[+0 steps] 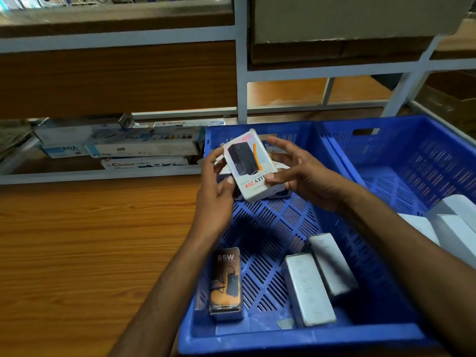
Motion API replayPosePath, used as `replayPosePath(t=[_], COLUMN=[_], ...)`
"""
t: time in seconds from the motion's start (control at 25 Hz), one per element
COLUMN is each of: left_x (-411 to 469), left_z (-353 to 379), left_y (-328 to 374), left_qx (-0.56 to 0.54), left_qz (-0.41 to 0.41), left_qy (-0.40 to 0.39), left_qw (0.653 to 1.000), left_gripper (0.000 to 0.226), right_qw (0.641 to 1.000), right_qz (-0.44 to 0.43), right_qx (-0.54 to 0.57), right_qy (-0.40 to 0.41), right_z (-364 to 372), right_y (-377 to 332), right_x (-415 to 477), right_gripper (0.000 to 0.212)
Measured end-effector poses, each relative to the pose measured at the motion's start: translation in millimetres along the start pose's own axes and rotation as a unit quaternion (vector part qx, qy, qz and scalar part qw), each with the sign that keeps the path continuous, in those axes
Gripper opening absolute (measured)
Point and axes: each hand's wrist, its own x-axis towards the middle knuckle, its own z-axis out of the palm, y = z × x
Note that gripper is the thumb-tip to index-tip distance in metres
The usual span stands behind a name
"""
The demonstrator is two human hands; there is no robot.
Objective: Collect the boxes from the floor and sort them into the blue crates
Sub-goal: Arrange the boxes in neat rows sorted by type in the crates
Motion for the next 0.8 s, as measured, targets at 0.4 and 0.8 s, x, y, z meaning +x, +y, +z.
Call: replayPosePath(t=[0.4, 0.8], left_x=[7.2, -0.5], left_z=[-3.8, 2.8], left_y=[-12.3, -14.0], left_qx=[0.034, 0.356], left_qz=[0.018, 0.124], left_qy=[-0.018, -0.052], left_qw=[0.999, 0.925], left_gripper=[0.084, 0.075], right_qw=[0.973, 0.850], right_qz=[-0.079, -0.117], right_qx=[-0.218, -0.513], right_qy=[-0.017, -0.010], right_z=[2.0, 3.8], right_y=[-4.8, -11.3], right_x=[-9.8, -18.3], right_gripper=[0.079, 0.090])
